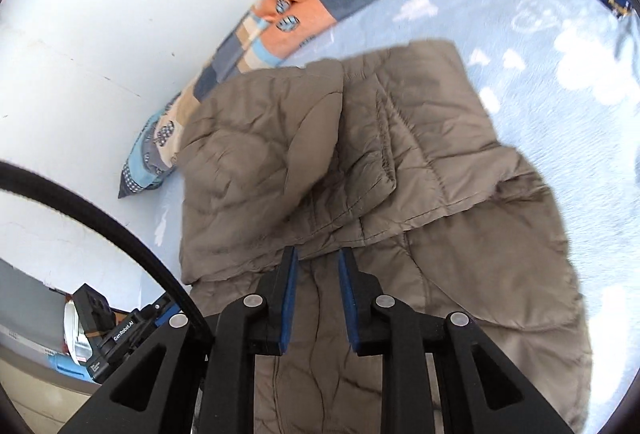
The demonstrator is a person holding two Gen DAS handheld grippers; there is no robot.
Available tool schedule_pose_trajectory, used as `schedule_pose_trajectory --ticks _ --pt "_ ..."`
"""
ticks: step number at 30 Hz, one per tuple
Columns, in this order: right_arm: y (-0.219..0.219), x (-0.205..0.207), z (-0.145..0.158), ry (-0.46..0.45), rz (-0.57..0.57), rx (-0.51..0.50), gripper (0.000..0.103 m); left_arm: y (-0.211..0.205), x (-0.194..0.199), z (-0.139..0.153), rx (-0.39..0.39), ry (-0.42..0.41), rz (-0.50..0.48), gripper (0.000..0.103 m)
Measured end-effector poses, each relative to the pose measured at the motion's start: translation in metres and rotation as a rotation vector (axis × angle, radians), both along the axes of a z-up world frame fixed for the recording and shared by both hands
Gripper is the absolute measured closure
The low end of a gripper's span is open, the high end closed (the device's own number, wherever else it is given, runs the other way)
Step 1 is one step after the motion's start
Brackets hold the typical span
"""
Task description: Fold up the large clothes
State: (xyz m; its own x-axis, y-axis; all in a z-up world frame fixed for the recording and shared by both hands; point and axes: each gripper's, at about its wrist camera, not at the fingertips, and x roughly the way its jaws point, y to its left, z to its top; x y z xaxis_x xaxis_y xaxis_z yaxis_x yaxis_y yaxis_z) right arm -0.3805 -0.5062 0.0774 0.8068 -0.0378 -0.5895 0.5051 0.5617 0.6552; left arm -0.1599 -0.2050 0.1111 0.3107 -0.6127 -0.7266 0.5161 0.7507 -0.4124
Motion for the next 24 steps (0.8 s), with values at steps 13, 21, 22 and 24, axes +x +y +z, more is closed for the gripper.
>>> schedule_pose_trajectory --ticks 13,21,22,24 --pt "0.0 0.083 0.079 0.018 0.09 -0.27 0.081 -0.138 0.072 0.089 0.14 -0.236 -0.137 0.049" --pt "-0.08 0.184 0.094 0.076 0.049 -0.312 0.08 -0.243 0.137 0.048 0.326 -0.123 -0.205 0.049" --pt "-0.087 0.193 0.091 0.087 0.043 -0.317 0.08 -0.248 0.138 0.04 0.358 -0.114 -0.21 0.051" --pt "-0.1 0.217 0.075 0.128 0.073 -0.3 0.08 -0.247 0.136 0.015 0.409 -0.103 -0.241 0.058"
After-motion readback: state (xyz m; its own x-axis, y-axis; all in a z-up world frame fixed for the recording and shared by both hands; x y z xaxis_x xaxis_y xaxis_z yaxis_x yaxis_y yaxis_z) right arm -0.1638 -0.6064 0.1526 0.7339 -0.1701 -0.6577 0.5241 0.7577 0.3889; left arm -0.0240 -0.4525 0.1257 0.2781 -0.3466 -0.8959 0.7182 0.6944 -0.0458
